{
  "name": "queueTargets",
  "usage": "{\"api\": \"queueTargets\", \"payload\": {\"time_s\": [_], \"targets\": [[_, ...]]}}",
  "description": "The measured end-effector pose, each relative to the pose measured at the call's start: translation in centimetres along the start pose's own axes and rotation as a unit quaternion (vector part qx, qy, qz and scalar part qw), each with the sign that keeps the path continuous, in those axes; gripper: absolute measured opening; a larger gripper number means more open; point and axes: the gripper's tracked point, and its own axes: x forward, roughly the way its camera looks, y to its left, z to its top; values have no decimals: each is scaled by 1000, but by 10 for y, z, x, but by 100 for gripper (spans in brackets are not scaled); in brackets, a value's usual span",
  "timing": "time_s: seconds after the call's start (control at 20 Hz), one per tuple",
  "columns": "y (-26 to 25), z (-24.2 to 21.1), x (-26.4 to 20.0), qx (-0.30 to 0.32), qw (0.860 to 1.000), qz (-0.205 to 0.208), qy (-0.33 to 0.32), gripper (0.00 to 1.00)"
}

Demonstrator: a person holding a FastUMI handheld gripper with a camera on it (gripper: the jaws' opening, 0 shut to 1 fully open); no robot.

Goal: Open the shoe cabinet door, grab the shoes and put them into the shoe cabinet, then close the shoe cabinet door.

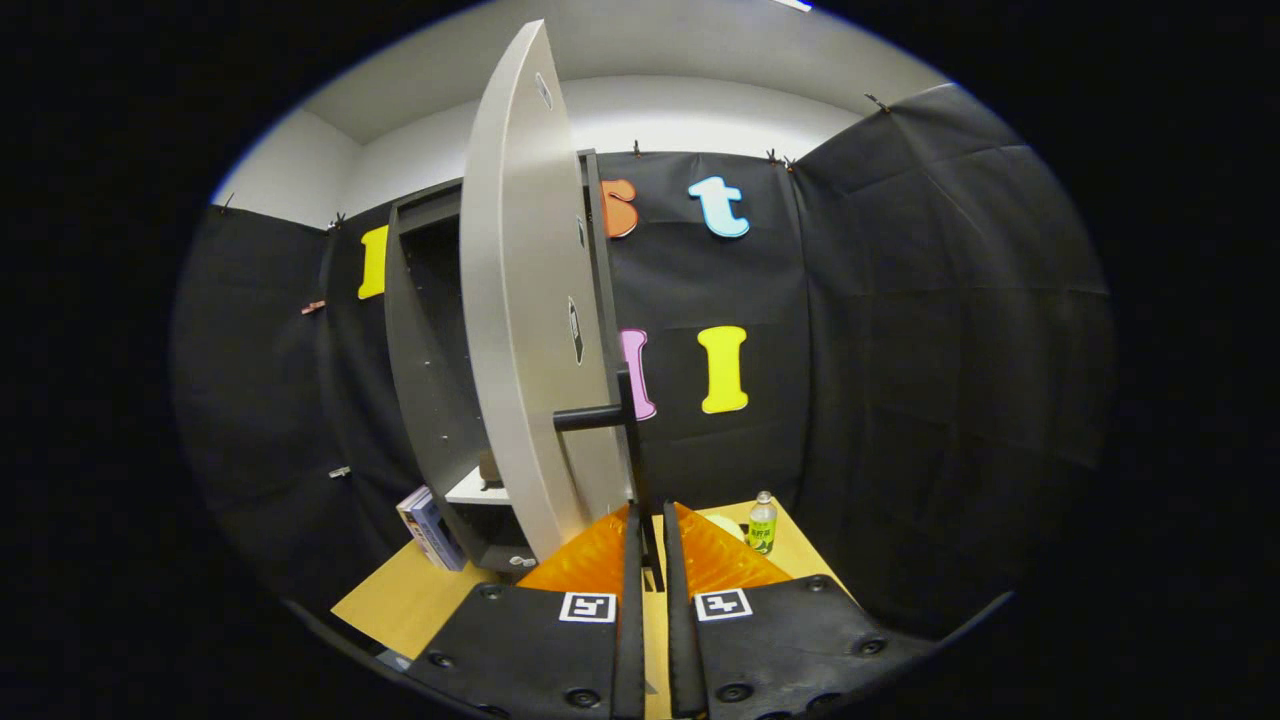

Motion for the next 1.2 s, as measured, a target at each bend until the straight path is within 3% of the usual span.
{"api": "queueTargets", "payload": {"time_s": [0.3, 0.6, 0.85, 1.2], "targets": [[10, 19, -29, -13, 999, -4, -39, 15], [77, 27, -48, -32, 994, 63, -80, 14], [142, -27, -26, -27, 990, 135, -12, 14], [198, -144, 21, -40, 980, 147, 126, 14]]}}
